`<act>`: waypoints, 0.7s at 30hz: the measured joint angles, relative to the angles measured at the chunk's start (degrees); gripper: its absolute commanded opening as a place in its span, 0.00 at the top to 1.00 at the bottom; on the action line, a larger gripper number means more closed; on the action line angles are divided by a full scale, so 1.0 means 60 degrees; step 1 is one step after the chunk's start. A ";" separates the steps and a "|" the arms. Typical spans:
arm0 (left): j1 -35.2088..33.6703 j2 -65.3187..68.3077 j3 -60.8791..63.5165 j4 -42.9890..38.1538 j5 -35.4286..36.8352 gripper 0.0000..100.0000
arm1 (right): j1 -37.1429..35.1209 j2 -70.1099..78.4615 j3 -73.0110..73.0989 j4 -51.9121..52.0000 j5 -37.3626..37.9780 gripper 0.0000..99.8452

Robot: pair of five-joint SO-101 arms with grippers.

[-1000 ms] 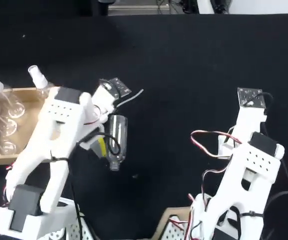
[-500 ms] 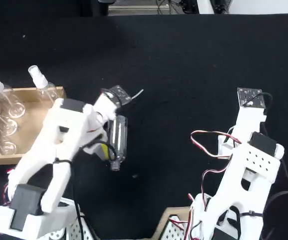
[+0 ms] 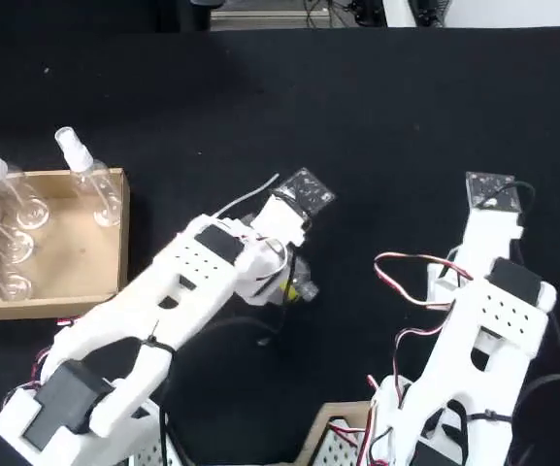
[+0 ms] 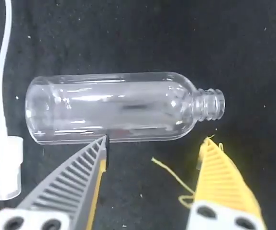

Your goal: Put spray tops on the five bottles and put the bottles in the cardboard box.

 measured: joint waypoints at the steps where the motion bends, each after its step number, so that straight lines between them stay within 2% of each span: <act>1: 0.0000 0.0000 -0.0015 0.0117 0.0000 0.72 | 0.0132 0.0000 0.0000 0.0000 0.0176 0.83; 6: -0.0088 0.0044 -0.1289 0.1905 -0.1172 0.61 | 0.0821 0.0000 0.0000 -0.0147 0.0879 0.83; 12: -0.0718 0.1304 -0.3341 0.3575 -0.3502 0.64 | 0.1319 0.0000 0.0000 -0.0176 0.1436 0.83; 16: -0.0718 0.2813 -0.4132 0.3985 -0.5128 0.64 | 0.1626 0.0000 0.0000 -0.0176 0.1729 0.83; 21: -0.0733 0.4278 -0.5802 0.4029 -0.5626 0.64 | 0.1773 0.0000 0.0000 -0.0176 0.1890 0.83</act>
